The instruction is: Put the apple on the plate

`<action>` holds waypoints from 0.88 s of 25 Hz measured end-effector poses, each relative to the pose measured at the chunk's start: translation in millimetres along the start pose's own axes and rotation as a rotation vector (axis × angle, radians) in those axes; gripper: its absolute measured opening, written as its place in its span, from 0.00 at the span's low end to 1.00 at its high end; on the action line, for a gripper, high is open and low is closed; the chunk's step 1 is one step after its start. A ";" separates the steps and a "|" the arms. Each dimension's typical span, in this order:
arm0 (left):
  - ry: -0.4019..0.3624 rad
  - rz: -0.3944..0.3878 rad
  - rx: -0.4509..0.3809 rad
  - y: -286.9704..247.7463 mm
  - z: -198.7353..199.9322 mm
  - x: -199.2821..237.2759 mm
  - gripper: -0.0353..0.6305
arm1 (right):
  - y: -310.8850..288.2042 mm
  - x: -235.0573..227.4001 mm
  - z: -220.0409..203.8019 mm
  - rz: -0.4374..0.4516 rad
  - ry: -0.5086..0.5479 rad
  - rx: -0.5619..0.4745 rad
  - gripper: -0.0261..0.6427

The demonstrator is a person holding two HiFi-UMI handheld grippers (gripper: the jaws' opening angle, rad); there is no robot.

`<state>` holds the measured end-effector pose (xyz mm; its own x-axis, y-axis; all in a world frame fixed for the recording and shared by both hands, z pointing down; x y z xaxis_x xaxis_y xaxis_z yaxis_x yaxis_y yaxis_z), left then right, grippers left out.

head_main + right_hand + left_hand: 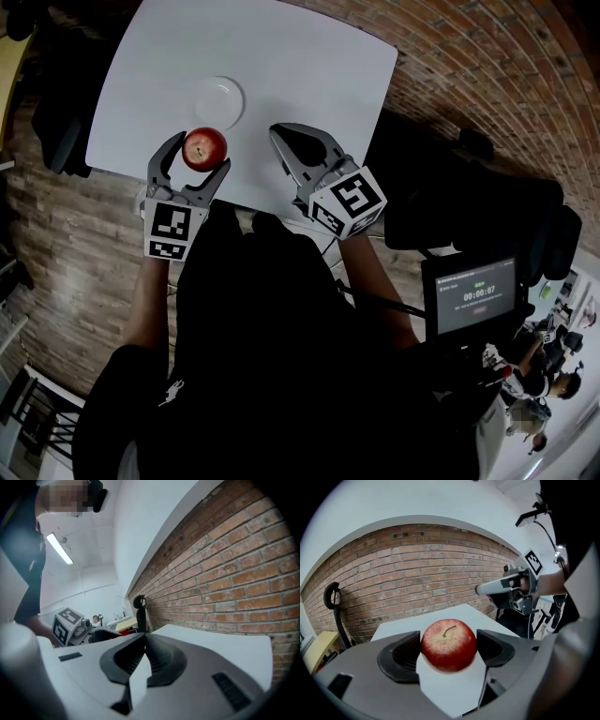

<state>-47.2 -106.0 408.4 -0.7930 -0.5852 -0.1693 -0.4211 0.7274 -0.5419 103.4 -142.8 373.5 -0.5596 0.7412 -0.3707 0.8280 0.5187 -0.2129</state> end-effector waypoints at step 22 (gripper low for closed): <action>-0.030 -0.147 -0.016 -54.3 -33.7 43.1 0.62 | -37.6 3.9 -14.1 -0.183 -0.050 0.037 0.05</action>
<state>-73.3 -158.6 458.3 -0.7088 -0.6962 -0.1136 -0.5387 0.6383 -0.5499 69.6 -153.4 392.8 -0.6994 0.6134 -0.3668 0.7138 0.6261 -0.3140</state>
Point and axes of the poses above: the fingertips, and each gripper's own axes: y backward along the fingers, x to its left, z out of its top, the point moved 4 cm from there along y, backward along the fingers, and after that the axes turned 5 degrees about -y, right-handed, at the moved point
